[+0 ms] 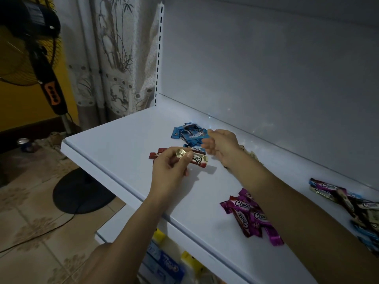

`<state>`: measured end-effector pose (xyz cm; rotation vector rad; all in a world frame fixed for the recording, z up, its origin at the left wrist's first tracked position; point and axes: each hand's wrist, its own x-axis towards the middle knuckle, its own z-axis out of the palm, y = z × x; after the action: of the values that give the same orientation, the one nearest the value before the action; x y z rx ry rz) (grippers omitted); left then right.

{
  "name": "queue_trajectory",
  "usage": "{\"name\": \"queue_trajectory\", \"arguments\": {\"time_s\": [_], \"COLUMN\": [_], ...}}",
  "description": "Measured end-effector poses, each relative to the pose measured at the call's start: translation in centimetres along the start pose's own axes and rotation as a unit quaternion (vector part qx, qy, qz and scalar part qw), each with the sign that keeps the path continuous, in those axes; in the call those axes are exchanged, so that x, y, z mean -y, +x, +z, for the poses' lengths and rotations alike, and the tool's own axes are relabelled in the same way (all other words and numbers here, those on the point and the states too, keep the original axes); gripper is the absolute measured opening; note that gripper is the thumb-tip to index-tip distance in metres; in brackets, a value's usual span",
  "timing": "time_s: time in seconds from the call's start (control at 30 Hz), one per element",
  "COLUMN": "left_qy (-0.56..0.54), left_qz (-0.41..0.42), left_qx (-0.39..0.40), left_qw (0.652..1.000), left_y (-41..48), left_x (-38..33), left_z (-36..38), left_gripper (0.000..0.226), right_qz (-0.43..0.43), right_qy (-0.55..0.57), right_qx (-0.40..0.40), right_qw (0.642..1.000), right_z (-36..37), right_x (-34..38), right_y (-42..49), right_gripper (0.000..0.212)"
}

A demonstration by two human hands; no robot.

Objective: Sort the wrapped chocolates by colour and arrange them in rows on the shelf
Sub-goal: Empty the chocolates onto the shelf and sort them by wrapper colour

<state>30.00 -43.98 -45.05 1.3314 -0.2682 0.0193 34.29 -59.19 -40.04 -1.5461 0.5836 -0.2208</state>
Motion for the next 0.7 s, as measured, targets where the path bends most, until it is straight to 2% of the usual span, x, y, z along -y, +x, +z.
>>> {"name": "queue_trajectory", "arguments": {"time_s": [0.1,0.2,0.27,0.33,0.4,0.47,0.57,0.63,0.7], "left_qy": [-0.014,-0.029,-0.005,0.047,0.129,0.226,0.372,0.452,0.497], "left_qz": [-0.009,-0.015,0.012,0.035,0.032,0.034,0.07,0.095,0.114], "left_qx": [0.001,0.016,0.04,0.072,0.098,0.129,0.206,0.246,0.267], "left_qw": [1.0,0.999,0.999,0.996,0.986,0.965,0.902,0.852,0.817], "left_y": [0.1,0.0,-0.1,-0.2,-0.3,-0.6,-1.1,-1.2,-1.2], "left_x": [0.0,-0.2,-0.1,0.2,0.6,0.5,0.4,0.4,0.4], "left_z": [0.1,0.2,0.0,-0.1,0.0,0.4,1.1,1.4,1.6], "left_gripper": [0.013,0.024,0.023,0.022,0.036,0.049,0.055,0.06,0.068], "right_qz": [-0.009,-0.078,-0.135,-0.178,-0.205,-0.203,-0.18,-0.195,-0.221], "right_qy": [-0.059,-0.126,-0.172,-0.202,-0.208,-0.18,-0.152,-0.212,-0.282], "right_qx": [0.035,0.1,0.168,0.192,0.144,0.064,-0.023,-0.092,-0.132], "right_qw": [0.998,0.984,0.961,0.944,0.946,0.96,0.972,0.953,0.924], "right_z": [-0.6,-1.8,-2.5,-3.1,-4.1,-5.8,-8.9,-10.5,-11.7], "right_x": [-0.6,-1.3,-1.7,-2.2,-2.7,-3.2,-3.8,-4.1,-3.8], "right_y": [-1.4,-4.0,-5.8,-6.7,-6.6,-5.8,-4.7,-3.7,-2.8], "right_gripper": [0.034,0.037,0.026,0.014,0.006,0.006,0.006,0.007,0.015]}}
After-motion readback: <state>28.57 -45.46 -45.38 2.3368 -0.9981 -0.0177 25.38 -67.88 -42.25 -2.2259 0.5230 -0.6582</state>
